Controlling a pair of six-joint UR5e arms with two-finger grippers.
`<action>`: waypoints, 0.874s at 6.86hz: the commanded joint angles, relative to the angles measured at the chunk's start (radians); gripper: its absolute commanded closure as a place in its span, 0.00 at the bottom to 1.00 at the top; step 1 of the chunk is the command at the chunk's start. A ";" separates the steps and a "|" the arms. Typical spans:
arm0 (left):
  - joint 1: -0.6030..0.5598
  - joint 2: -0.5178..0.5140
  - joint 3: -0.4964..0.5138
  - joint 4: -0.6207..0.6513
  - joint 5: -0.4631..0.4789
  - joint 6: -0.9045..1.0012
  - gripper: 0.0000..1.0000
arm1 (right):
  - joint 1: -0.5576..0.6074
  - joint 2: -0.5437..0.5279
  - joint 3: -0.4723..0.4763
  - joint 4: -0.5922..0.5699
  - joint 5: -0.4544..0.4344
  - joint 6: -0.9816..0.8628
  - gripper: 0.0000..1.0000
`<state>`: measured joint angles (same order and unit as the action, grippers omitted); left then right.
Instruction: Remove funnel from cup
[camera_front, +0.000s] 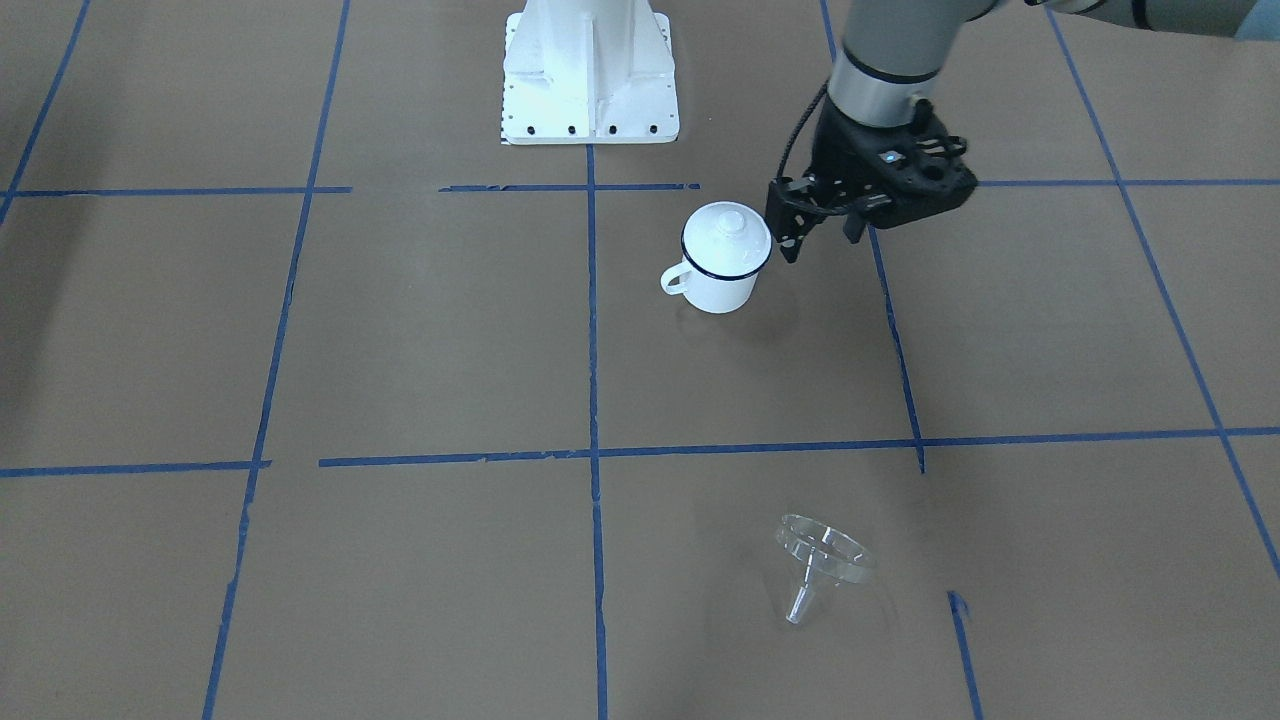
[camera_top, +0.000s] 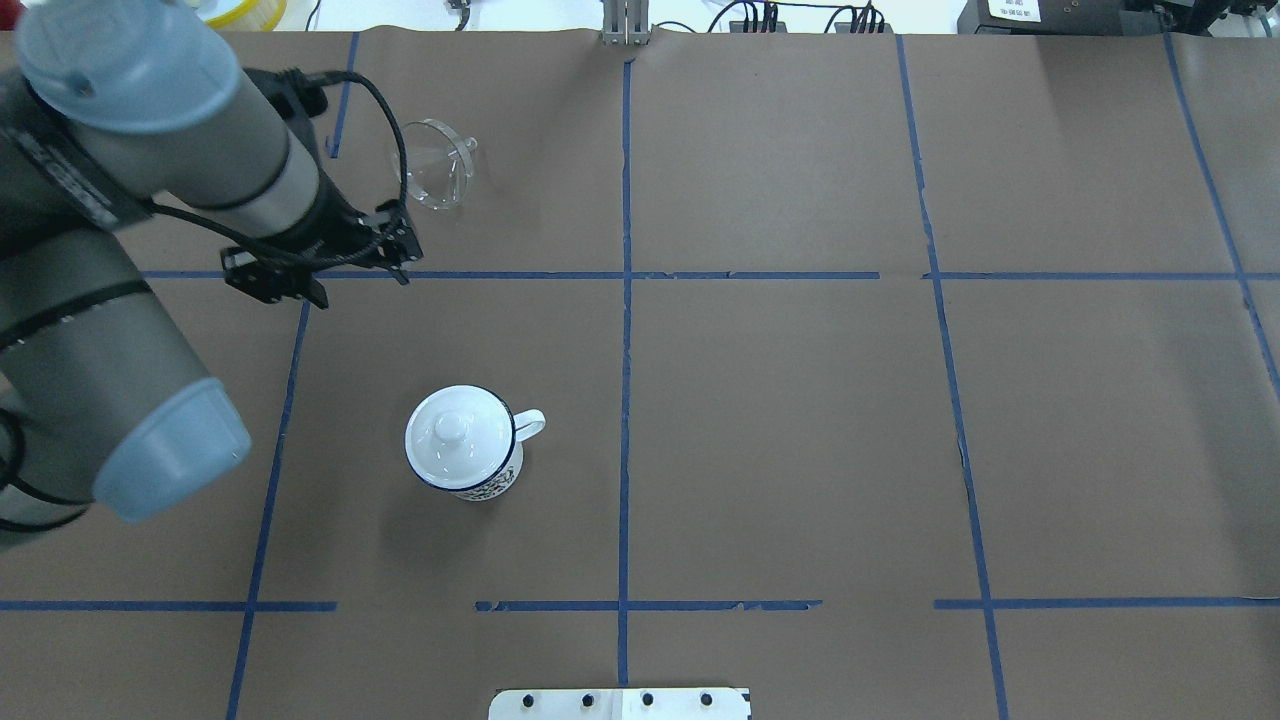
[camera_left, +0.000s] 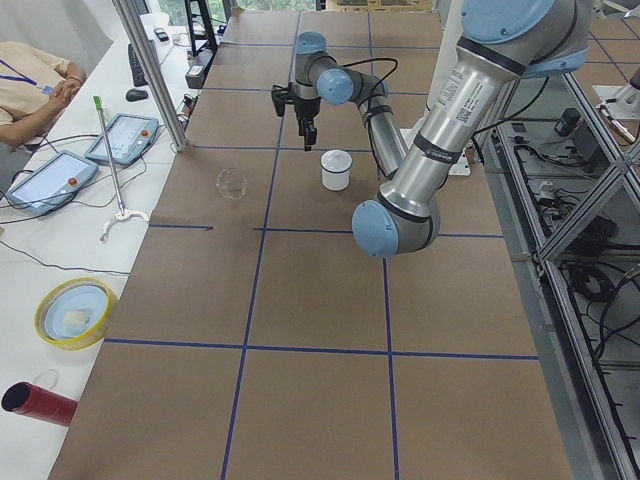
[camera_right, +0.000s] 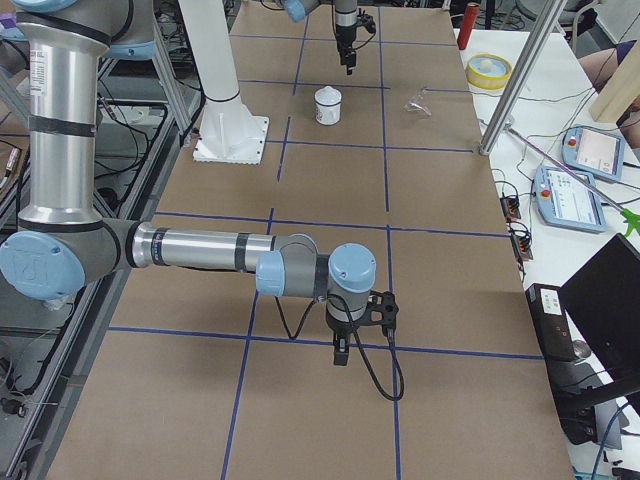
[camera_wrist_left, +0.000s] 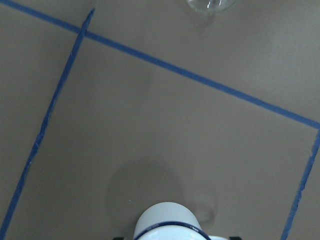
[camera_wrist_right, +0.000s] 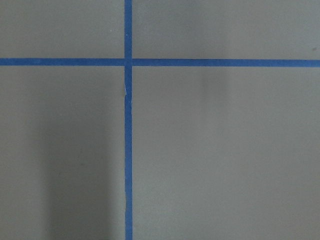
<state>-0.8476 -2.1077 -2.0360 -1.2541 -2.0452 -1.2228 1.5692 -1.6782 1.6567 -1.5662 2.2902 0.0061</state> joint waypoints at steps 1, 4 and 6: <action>-0.224 0.122 0.009 -0.004 -0.093 0.380 0.16 | 0.000 0.000 0.000 0.000 0.000 0.000 0.00; -0.572 0.273 0.162 -0.011 -0.208 0.971 0.09 | 0.000 0.000 0.000 0.000 0.000 0.000 0.00; -0.744 0.278 0.345 -0.019 -0.222 1.278 0.06 | 0.000 0.000 0.000 0.000 0.000 0.000 0.00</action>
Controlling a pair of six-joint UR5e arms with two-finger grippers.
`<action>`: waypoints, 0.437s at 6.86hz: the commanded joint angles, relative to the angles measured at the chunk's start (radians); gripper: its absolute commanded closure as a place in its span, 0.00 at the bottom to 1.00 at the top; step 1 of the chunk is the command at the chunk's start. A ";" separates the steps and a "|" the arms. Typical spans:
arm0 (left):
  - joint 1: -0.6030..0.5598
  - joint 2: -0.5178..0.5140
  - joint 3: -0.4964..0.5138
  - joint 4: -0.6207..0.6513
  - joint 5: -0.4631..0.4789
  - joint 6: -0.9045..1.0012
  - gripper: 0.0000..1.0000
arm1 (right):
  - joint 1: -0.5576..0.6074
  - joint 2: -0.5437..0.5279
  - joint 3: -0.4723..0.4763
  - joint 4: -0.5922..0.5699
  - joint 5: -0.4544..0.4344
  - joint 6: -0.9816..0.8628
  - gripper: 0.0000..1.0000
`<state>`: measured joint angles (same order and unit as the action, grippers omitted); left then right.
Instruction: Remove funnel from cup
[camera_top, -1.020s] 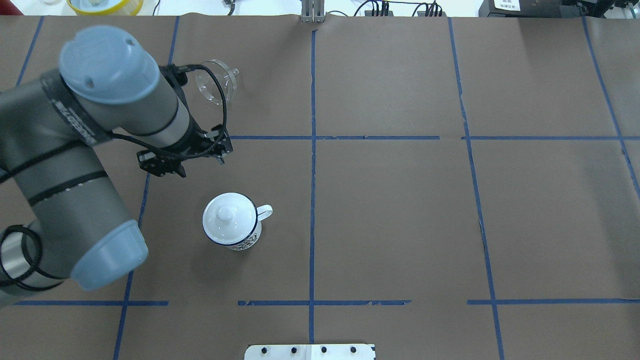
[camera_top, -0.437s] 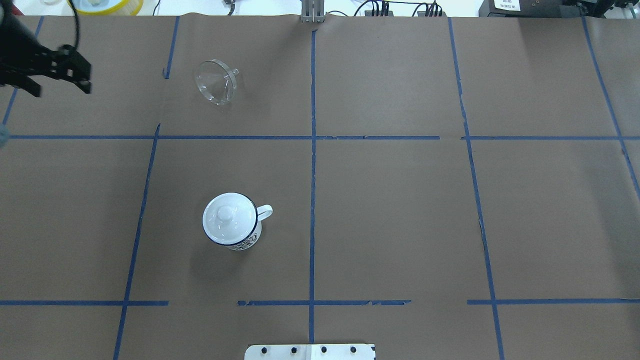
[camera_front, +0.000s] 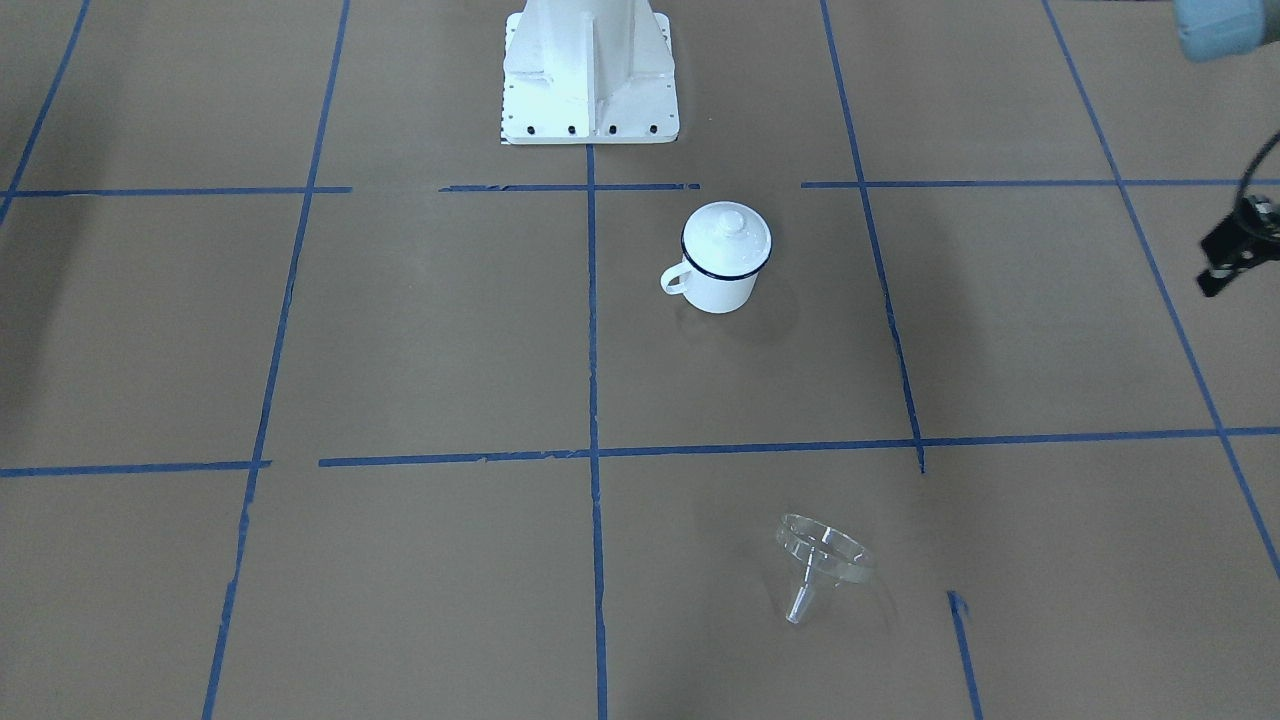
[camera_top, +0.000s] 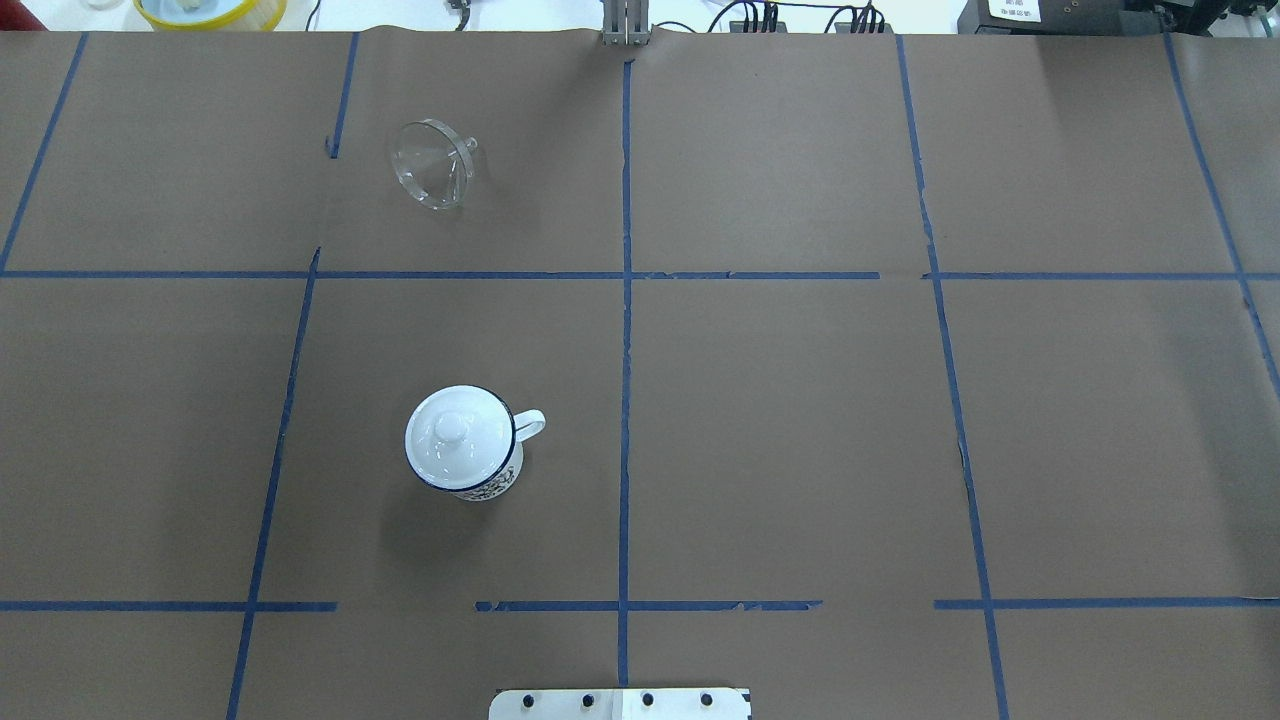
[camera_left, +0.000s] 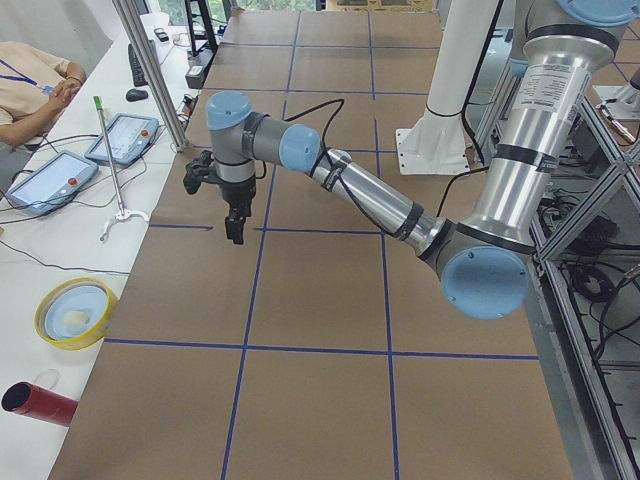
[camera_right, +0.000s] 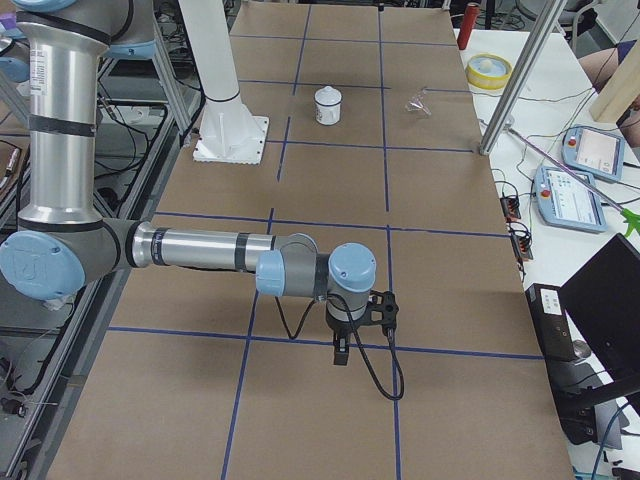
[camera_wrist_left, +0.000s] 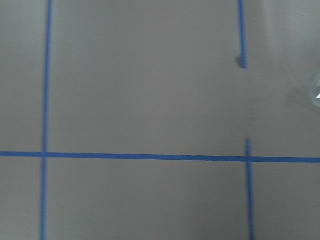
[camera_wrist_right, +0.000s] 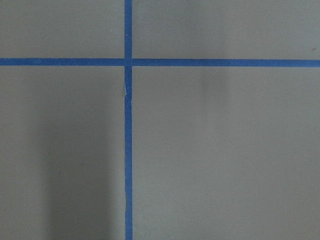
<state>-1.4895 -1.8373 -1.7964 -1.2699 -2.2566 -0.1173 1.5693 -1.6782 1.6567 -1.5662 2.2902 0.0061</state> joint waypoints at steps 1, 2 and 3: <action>-0.136 0.018 0.185 -0.025 -0.015 0.250 0.04 | 0.000 0.000 0.000 0.000 0.000 0.000 0.00; -0.196 0.057 0.228 -0.098 -0.036 0.308 0.03 | 0.000 0.000 0.000 0.000 0.000 0.000 0.00; -0.207 0.103 0.223 -0.133 -0.058 0.311 0.00 | 0.000 0.000 0.000 0.000 0.000 0.000 0.00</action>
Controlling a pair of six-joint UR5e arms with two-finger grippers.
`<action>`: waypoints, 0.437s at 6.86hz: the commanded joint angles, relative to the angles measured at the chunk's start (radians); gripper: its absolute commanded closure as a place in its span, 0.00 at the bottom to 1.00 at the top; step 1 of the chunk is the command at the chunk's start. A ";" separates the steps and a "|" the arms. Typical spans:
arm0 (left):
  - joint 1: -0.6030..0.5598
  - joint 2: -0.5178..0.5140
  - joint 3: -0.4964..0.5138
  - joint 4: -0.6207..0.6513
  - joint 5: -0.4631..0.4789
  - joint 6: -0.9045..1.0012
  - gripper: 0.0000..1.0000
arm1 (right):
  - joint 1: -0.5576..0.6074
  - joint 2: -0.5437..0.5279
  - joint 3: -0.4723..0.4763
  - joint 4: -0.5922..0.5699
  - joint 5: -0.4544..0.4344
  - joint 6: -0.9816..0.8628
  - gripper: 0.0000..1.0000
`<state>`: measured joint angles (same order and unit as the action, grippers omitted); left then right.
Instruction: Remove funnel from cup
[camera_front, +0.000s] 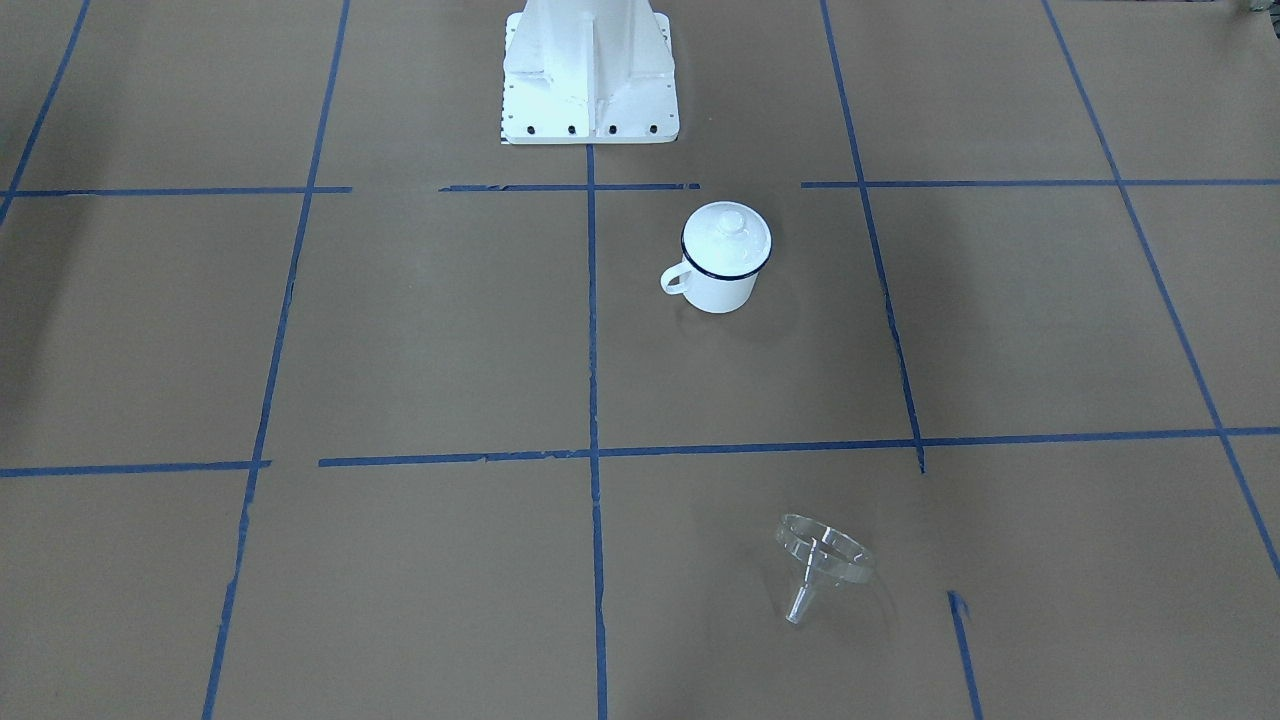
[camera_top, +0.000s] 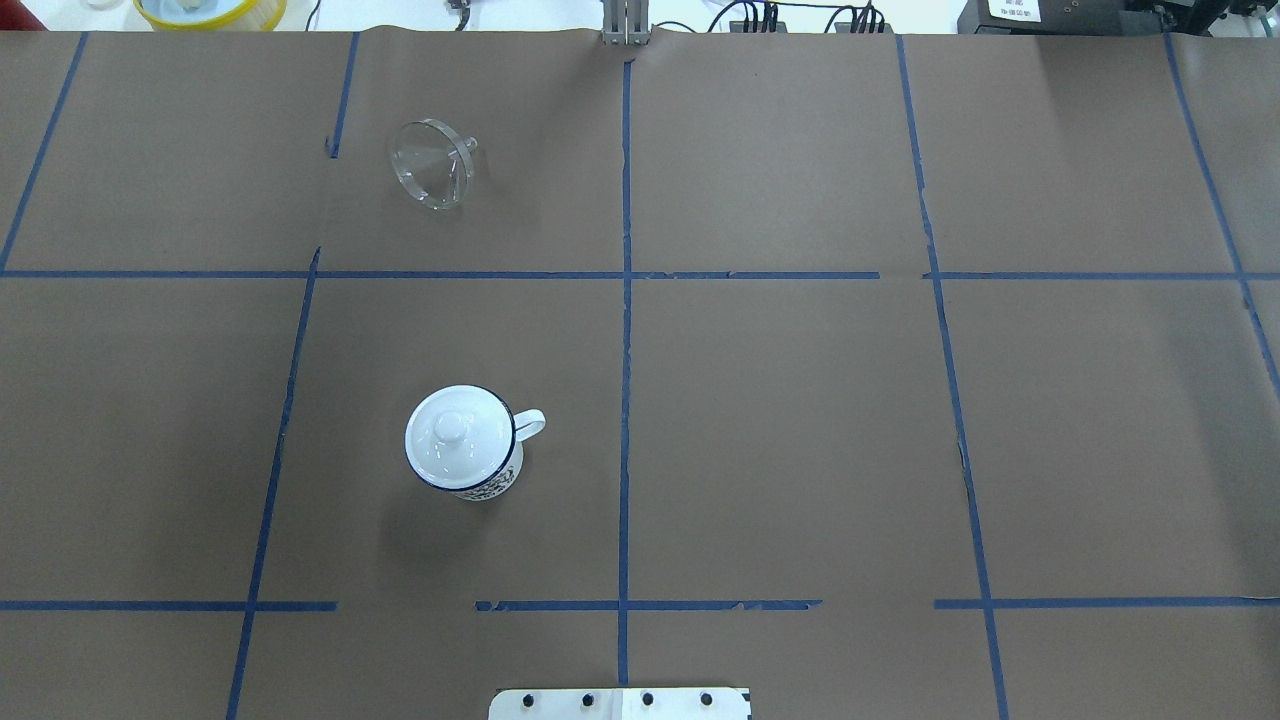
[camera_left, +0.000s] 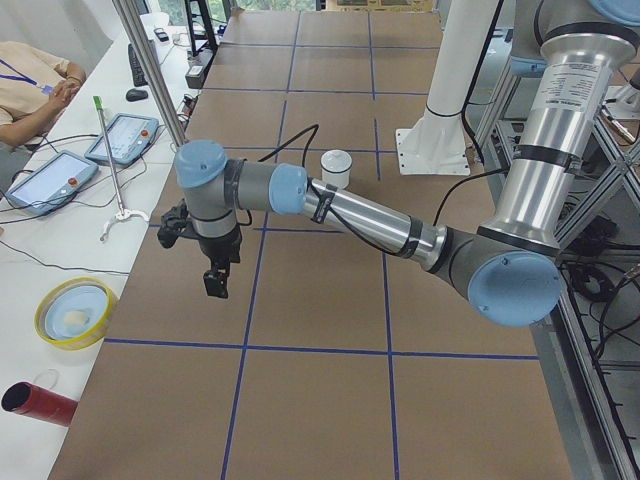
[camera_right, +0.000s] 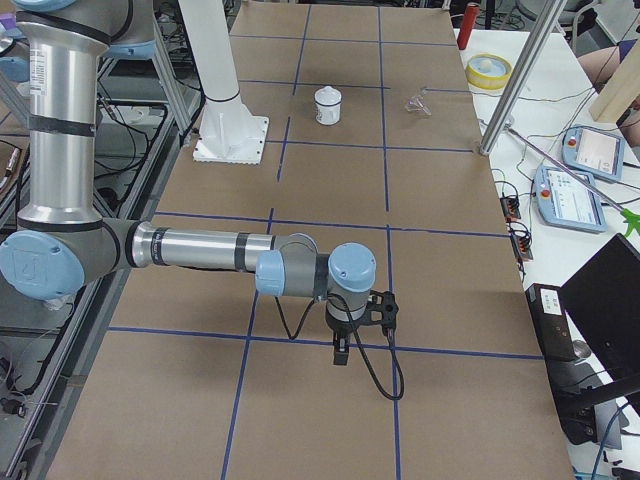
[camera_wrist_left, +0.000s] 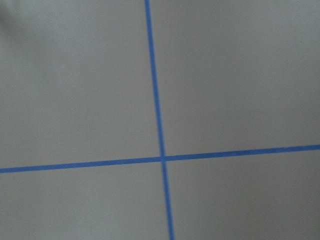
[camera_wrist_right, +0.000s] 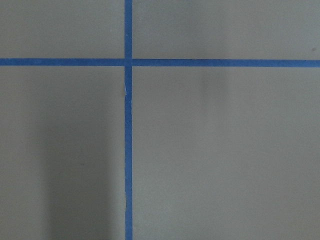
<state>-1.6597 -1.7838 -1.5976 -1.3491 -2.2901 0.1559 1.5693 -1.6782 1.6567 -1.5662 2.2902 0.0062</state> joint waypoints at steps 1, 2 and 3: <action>-0.035 0.056 0.018 -0.050 -0.025 0.039 0.00 | 0.000 0.000 0.000 0.000 0.000 0.000 0.00; -0.034 0.052 0.028 -0.047 -0.026 0.036 0.00 | 0.000 0.000 0.000 0.000 0.000 0.000 0.00; -0.034 0.055 0.031 -0.047 -0.028 0.005 0.00 | 0.000 0.000 0.000 0.000 0.000 0.000 0.00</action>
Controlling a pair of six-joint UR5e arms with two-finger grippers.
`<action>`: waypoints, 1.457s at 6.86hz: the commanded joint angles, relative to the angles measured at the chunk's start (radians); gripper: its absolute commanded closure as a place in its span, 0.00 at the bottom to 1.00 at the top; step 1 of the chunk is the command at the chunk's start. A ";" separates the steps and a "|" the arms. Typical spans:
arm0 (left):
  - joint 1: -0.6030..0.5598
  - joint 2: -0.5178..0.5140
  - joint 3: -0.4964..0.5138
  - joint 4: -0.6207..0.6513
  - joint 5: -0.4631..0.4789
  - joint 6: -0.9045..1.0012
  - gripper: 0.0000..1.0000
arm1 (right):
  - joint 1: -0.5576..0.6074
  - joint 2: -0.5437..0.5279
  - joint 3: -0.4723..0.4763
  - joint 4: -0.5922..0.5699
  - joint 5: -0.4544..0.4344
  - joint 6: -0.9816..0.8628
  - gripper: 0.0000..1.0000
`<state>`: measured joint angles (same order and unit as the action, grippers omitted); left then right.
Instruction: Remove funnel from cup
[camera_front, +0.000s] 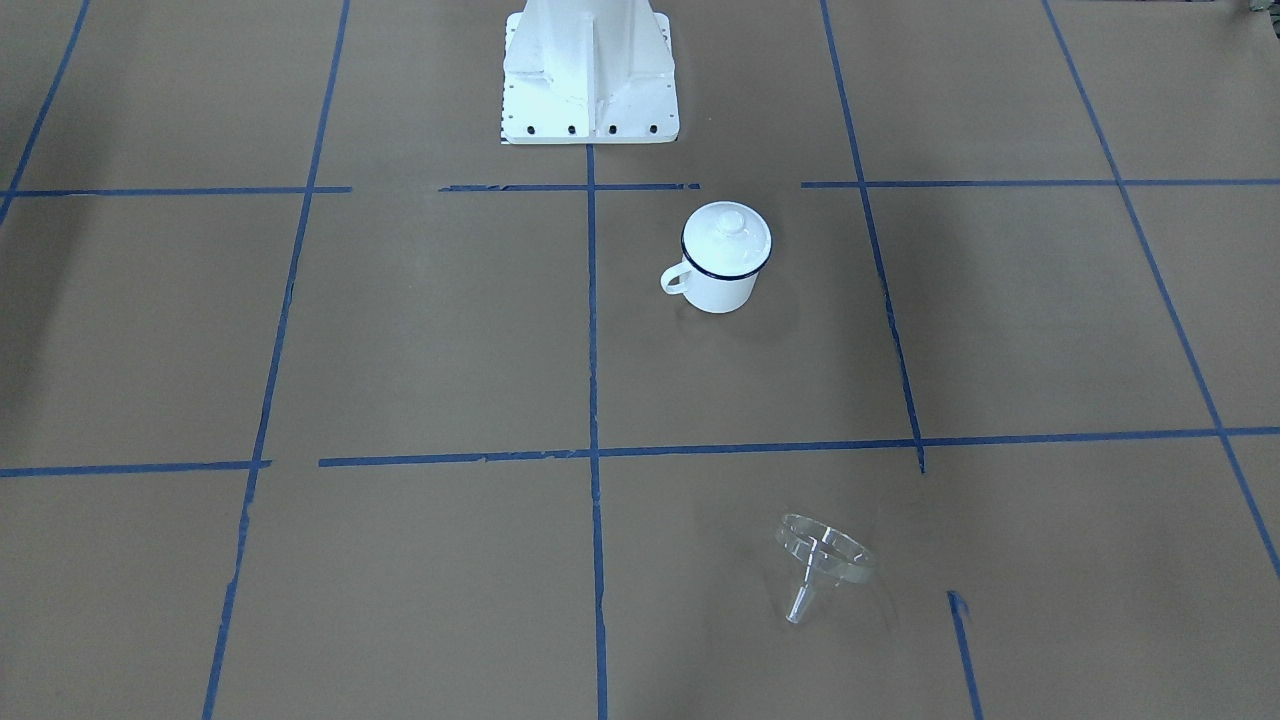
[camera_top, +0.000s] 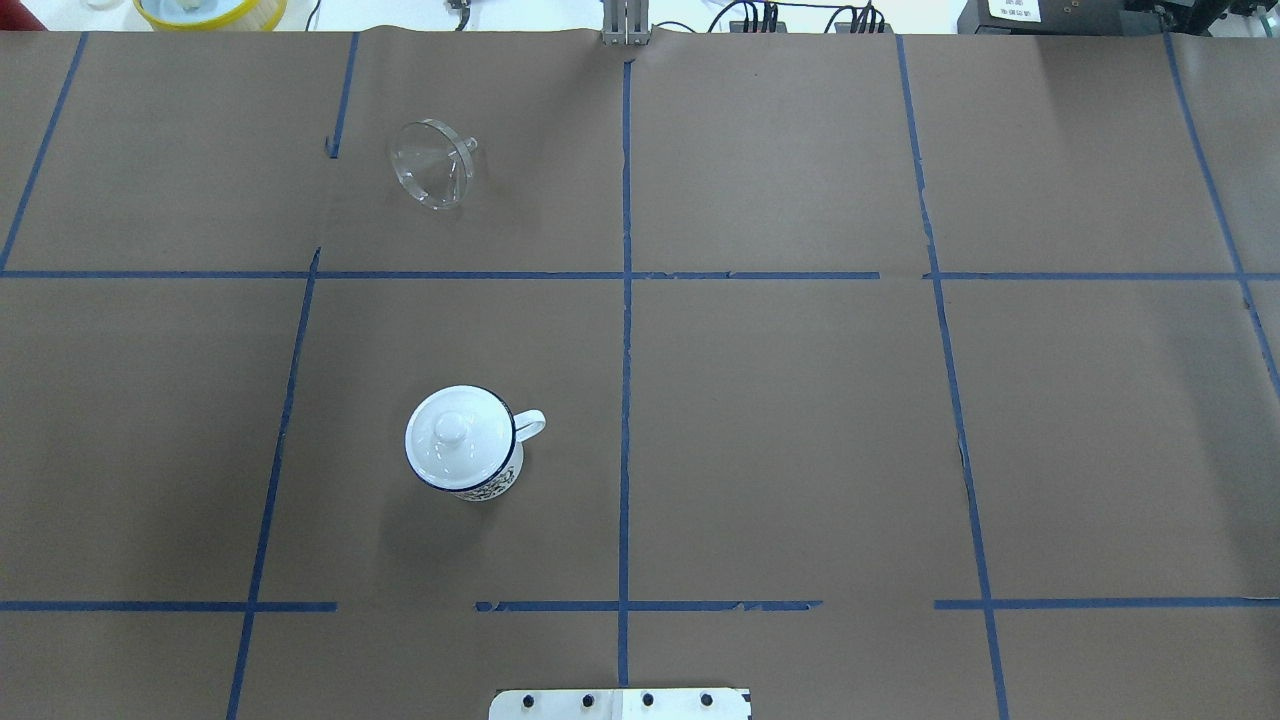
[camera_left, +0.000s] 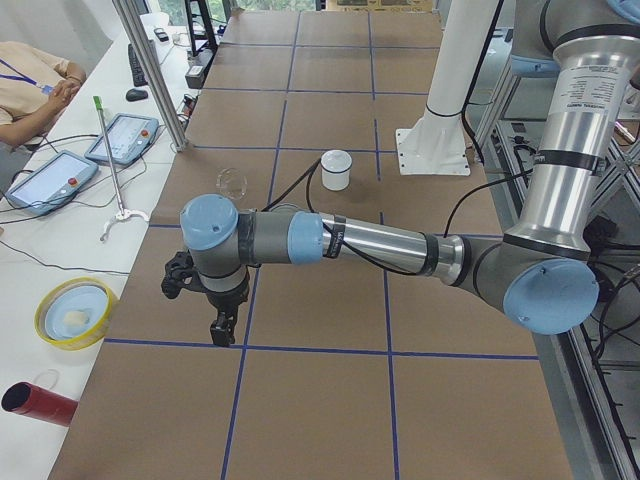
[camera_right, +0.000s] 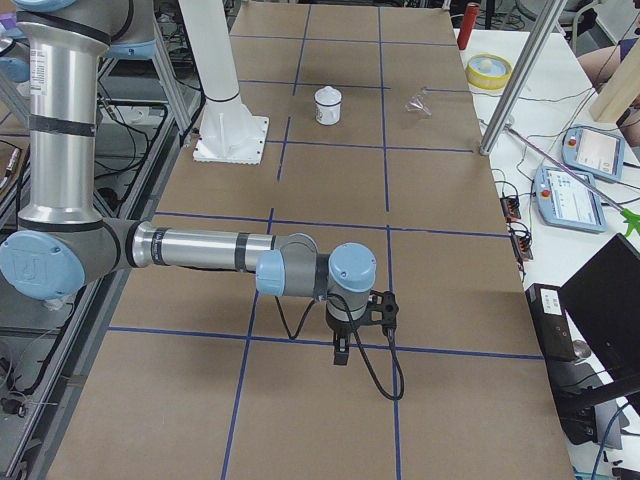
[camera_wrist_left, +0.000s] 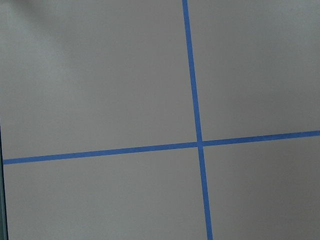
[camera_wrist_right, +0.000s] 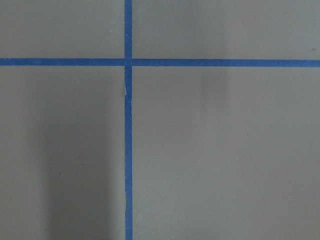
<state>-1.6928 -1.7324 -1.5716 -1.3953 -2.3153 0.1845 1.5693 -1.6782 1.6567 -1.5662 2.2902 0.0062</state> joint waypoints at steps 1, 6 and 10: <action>0.001 0.004 -0.011 -0.004 -0.021 -0.086 0.00 | 0.000 0.000 0.000 0.000 0.000 0.000 0.00; 0.004 0.129 -0.094 -0.125 -0.023 -0.089 0.00 | 0.000 0.000 0.000 0.000 0.000 0.000 0.00; 0.004 0.129 -0.094 -0.116 -0.026 -0.080 0.00 | 0.000 0.000 0.000 0.000 0.000 0.000 0.00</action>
<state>-1.6889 -1.6026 -1.6617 -1.5123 -2.3397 0.1031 1.5693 -1.6782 1.6566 -1.5662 2.2902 0.0061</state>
